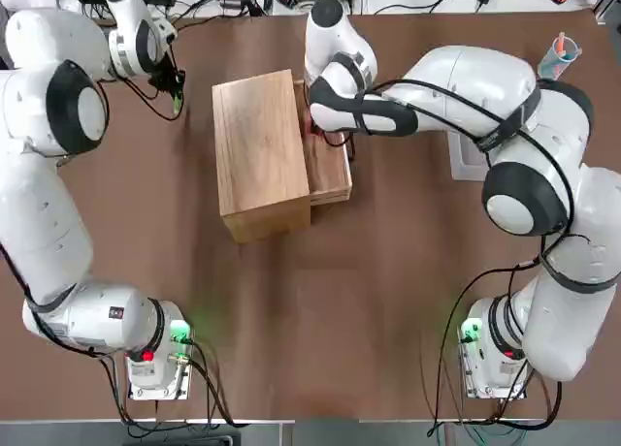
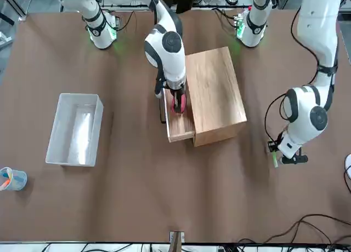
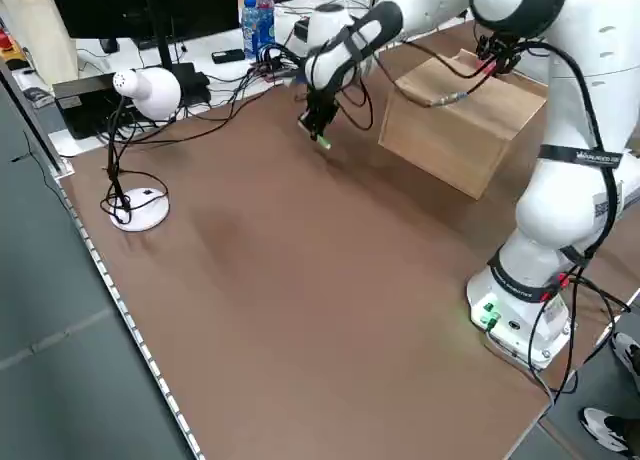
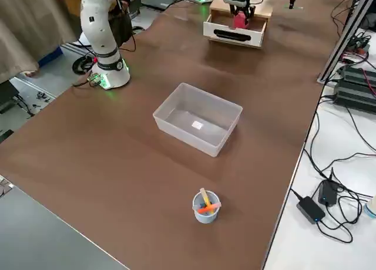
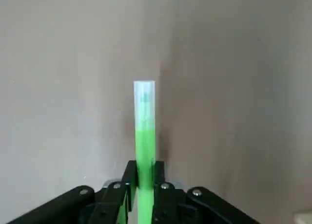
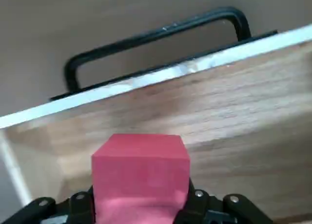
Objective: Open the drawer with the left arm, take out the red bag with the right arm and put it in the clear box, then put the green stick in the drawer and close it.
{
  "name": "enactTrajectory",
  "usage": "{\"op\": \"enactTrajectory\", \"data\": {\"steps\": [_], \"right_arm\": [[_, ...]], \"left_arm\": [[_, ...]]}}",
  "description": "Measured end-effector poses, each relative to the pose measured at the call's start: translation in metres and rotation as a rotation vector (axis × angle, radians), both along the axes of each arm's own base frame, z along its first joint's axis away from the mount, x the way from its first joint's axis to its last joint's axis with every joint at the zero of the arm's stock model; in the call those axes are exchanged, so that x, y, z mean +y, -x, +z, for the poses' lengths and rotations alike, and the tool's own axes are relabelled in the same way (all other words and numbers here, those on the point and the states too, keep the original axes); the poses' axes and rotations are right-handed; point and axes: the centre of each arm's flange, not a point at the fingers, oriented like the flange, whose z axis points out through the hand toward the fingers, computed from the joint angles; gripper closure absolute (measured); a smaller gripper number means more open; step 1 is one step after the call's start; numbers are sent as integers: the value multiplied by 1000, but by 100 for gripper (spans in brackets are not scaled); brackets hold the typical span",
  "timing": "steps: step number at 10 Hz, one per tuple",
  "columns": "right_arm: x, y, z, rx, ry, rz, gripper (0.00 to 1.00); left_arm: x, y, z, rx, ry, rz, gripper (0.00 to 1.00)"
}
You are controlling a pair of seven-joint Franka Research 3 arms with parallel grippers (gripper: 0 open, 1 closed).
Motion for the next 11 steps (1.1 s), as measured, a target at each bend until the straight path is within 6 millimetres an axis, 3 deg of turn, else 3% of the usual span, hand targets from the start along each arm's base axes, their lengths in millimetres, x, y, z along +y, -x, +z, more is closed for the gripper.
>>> {"op": "enactTrajectory", "data": {"steps": [1, 2, 4, 6, 8, 11], "right_arm": [[-11, -3, 29, -6, 17, 58, 41], [-35, -13, 56, 1, 48, 138, 41], [-104, -49, 87, 38, 111, 305, 41], [-176, -82, 81, 86, 145, 410, 41], [-251, -97, 64, 140, 160, 562, 41], [-377, -116, 44, 172, 143, 793, 41]], "left_arm": [[-10, 1, 25, -16, 10, -15, 82], [-25, 3, 47, -20, 23, -35, 82], [-70, 12, 89, -27, 61, -51, 82], [-122, 27, 126, -10, 99, -21, 82], [-183, 37, 160, -16, 139, 8, 82], [-274, 64, 190, 8, 193, 72, 82]]}}
